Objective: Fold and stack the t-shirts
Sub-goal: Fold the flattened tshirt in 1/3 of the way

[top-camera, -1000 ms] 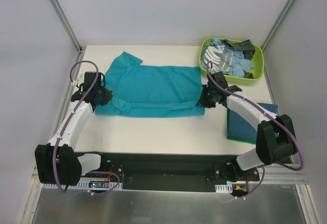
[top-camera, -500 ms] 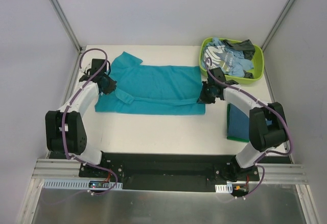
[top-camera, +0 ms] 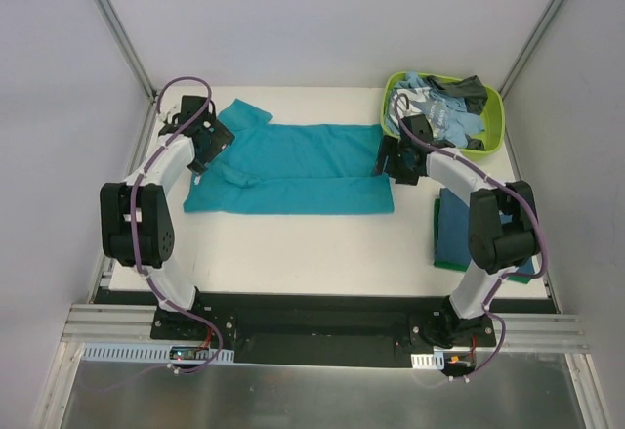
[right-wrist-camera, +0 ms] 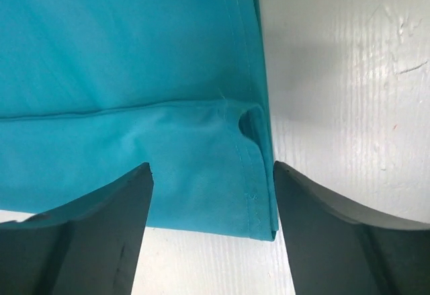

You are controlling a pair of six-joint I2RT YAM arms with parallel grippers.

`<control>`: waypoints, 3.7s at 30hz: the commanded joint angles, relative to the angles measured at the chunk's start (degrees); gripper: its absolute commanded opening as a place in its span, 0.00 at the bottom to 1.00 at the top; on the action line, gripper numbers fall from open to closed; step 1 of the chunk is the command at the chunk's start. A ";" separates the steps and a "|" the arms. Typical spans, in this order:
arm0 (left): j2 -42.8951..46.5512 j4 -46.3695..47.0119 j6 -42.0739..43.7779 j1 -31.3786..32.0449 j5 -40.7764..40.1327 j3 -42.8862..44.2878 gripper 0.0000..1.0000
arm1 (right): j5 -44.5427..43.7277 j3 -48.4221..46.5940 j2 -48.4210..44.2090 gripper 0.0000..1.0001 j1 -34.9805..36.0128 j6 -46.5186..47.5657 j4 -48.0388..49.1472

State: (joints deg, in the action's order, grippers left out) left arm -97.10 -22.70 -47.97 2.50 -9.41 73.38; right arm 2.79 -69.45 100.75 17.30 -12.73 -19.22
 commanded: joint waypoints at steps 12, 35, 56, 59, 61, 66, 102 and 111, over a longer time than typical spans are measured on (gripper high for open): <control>2.28 -0.94 4.46 -0.66 8.71 -5.80 0.99 | 12.06 0.37 0.57 0.96 5.46 4.82 1.74; 35.09 -1.73 -1.33 -1.18 8.79 -46.82 0.99 | 11.54 32.79 -21.54 0.96 4.23 3.94 2.88; 53.44 -5.27 -1.16 -0.31 24.69 -40.16 0.99 | 17.24 34.29 -34.05 0.96 5.02 6.49 7.61; 46.67 -2.10 -2.30 3.46 21.82 -38.32 0.99 | 18.40 35.52 -32.55 0.96 5.38 5.88 10.25; 42.89 0.80 -3.27 7.59 19.62 -37.27 0.99 | 16.73 35.88 -31.32 0.96 5.72 5.61 10.52; 34.01 6.79 -5.21 12.00 17.24 -35.86 0.99 | 14.71 36.23 -29.47 0.96 5.90 6.14 9.56; 21.77 9.43 -5.12 12.09 15.20 -35.15 0.99 | 11.36 34.91 -26.66 0.96 5.90 8.34 5.51; 19.59 9.60 -5.39 12.09 13.72 -32.88 0.99 | 11.80 34.47 -24.38 0.96 5.90 8.16 5.78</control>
State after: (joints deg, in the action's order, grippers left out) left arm -76.82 -13.17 -54.06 14.28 5.48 38.30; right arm 15.66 -34.54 74.43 23.03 -5.43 -11.38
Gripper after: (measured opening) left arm 0.990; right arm 0.963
